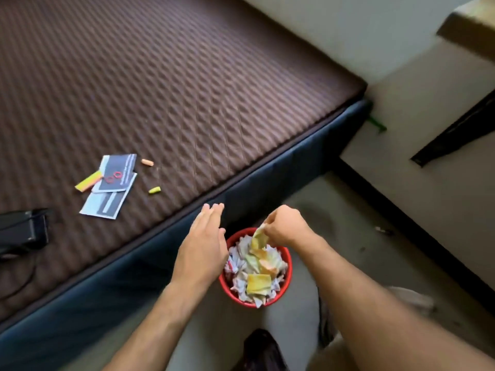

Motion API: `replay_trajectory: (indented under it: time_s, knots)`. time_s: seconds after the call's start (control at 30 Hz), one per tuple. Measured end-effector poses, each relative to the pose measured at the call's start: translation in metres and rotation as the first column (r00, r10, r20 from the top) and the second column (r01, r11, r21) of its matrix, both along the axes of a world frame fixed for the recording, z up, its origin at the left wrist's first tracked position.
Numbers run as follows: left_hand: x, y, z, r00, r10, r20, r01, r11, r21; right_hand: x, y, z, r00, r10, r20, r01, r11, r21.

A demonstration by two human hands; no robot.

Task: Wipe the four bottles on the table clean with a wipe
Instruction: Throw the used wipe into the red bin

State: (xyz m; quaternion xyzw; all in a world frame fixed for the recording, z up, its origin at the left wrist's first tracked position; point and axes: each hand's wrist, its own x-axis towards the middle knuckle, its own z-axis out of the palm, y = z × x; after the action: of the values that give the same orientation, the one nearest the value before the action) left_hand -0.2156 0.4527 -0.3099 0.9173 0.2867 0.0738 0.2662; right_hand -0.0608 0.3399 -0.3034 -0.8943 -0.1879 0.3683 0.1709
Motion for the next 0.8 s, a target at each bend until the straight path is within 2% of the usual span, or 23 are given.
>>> replay_trajectory:
  time_s: [0.07,0.23,0.33,0.43,0.53,0.73,0.8]
  knots:
    - [0.002,-0.001,-0.015,0.999,0.027,-0.044,-0.028,1.000,-0.015,0.000,0.009,-0.031,0.999,-0.008,-0.053,0.008,1.000,0.004]
    - [0.002,-0.006,-0.053,0.983,0.036,-0.182,-0.047,0.997,-0.055,-0.014,0.026,-0.094,0.998,0.051,-0.039,-0.051,0.999,-0.001]
    - [0.002,-0.008,-0.067,0.966,0.036,-0.258,-0.060,0.994,-0.089,-0.018,0.027,-0.123,0.990,0.027,-0.140,-0.032,0.999,-0.029]
    - [0.003,-0.011,-0.073,0.952,0.057,-0.300,-0.095,0.989,-0.115,-0.021,0.025,-0.130,0.962,0.058,-0.267,-0.085,0.992,-0.091]
    - [0.003,-0.012,-0.077,0.940,0.057,-0.336,-0.107,0.986,-0.130,-0.022,0.018,-0.136,0.956,0.138,-0.257,-0.189,0.965,-0.184]
    - [0.004,-0.011,-0.083,0.925,0.024,-0.379,-0.079,0.988,-0.130,-0.015,0.007,-0.139,0.945,0.157,-0.287,-0.194,0.976,-0.103]
    - [0.004,-0.009,-0.083,0.922,0.022,-0.386,-0.069,0.992,-0.109,-0.009,0.009,-0.134,0.953,0.118,-0.278,-0.142,0.988,-0.067]
